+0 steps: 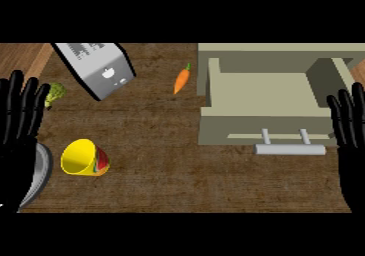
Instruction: Pick up the cup, place it into the drawer and close the drawer
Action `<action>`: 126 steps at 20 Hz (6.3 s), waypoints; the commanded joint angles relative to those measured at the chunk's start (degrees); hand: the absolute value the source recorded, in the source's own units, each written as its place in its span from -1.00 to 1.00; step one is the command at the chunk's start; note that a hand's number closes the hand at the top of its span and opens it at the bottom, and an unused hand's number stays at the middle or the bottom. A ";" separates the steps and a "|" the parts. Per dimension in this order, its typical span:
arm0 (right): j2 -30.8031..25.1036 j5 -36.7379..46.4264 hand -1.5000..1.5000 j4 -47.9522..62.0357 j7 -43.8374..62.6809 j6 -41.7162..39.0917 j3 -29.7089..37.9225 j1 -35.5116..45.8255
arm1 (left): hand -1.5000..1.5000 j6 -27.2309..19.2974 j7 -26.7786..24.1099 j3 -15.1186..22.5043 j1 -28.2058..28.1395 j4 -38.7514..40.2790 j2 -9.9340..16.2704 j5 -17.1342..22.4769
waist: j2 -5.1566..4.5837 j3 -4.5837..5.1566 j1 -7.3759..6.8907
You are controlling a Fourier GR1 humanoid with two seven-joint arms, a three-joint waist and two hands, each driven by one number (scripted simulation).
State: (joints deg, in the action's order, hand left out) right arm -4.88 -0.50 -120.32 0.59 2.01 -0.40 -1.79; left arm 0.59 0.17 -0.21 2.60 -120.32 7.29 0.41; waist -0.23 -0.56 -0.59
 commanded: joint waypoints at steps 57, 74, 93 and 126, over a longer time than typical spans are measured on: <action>-4.04 -0.85 -1.00 6.08 -1.67 -11.43 7.32 3.80 | -1.00 17.77 -56.45 -21.95 10.78 97.05 10.33 3.06 | 0.12 0.64 1.14; -2.70 1.06 -1.00 7.19 3.84 -9.66 5.33 9.66 | -1.00 20.14 -61.79 -20.73 16.97 106.90 11.66 1.56 | -0.04 0.73 1.19; -3.13 -1.54 -1.00 9.82 -1.44 -12.53 7.27 5.34 | 1.00 33.65 -59.85 -18.75 19.24 102.96 7.85 4.05 | 0.02 0.70 1.31; -5.96 -2.46 -1.00 14.11 -4.38 -14.15 11.86 6.29 | 1.00 16.53 -43.87 -13.96 32.62 73.14 -0.68 9.42 | 0.63 0.45 -0.18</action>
State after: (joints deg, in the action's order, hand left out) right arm -9.17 -1.11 -109.37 -1.39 -10.58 8.67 4.03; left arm 17.44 -48.48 -15.99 33.29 -39.70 6.62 9.46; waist 0.32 -0.05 -0.35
